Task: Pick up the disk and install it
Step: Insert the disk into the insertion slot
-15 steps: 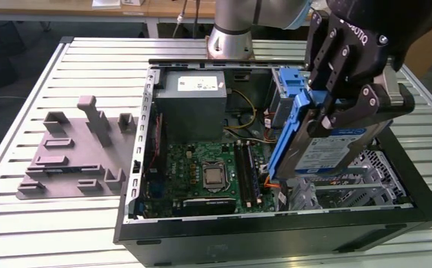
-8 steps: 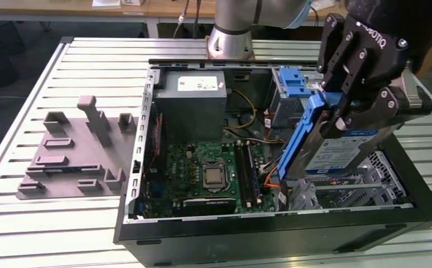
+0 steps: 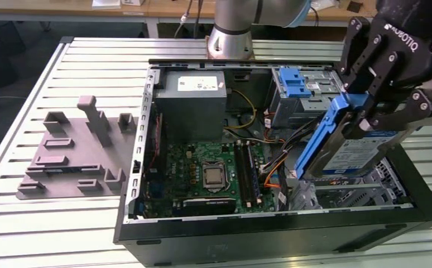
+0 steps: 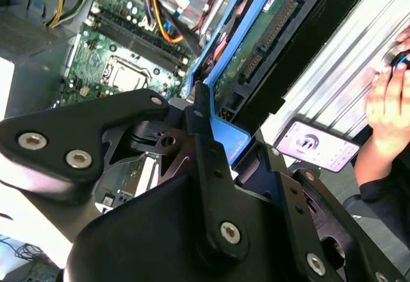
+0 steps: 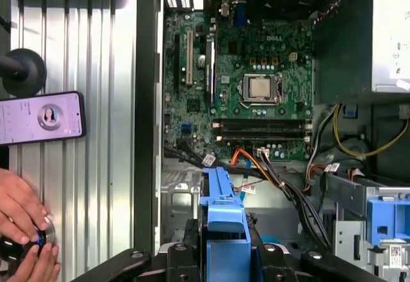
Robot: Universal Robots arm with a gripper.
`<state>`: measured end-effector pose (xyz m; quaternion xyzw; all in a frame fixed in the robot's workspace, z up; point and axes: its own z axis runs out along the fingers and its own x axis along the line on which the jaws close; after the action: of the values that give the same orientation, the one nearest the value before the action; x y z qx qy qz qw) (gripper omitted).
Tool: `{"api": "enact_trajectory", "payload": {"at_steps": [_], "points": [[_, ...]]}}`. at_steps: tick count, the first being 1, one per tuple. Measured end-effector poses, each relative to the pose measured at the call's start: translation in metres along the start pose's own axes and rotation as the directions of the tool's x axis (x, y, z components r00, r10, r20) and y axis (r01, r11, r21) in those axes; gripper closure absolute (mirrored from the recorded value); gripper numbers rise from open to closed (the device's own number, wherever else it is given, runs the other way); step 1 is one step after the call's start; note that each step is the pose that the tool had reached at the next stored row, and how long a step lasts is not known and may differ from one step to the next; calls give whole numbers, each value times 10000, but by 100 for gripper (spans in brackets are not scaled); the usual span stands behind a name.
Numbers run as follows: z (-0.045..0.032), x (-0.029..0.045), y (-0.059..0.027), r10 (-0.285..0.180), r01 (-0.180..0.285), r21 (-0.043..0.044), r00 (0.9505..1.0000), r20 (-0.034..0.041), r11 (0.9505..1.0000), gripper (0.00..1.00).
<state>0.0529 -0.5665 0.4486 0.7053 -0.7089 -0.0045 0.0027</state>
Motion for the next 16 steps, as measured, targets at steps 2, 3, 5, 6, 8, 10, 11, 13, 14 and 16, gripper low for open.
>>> {"api": "enact_trajectory", "payload": {"at_steps": [2,3,5,6,8,10,11,13,14,16], "points": [[2,-1,-34,0,0,0,10000,-3,10000,64],[4,-1,-40,1,-1,-1,10000,-4,10000,64],[10,0,-74,1,-1,0,10000,1,10000,64],[12,0,-95,2,-2,-1,10000,1,10000,64],[18,-1,-141,1,-1,-1,10000,-1,10000,64],[27,-1,-178,0,0,0,10000,0,10000,64],[32,-1,-190,0,0,0,10000,0,10000,64],[41,-1,-214,0,0,0,10000,-1,10000,64],[48,-1,-222,0,0,0,10000,-2,10000,64],[65,-1,-229,1,-1,-1,10000,-1,10000,64]]}}
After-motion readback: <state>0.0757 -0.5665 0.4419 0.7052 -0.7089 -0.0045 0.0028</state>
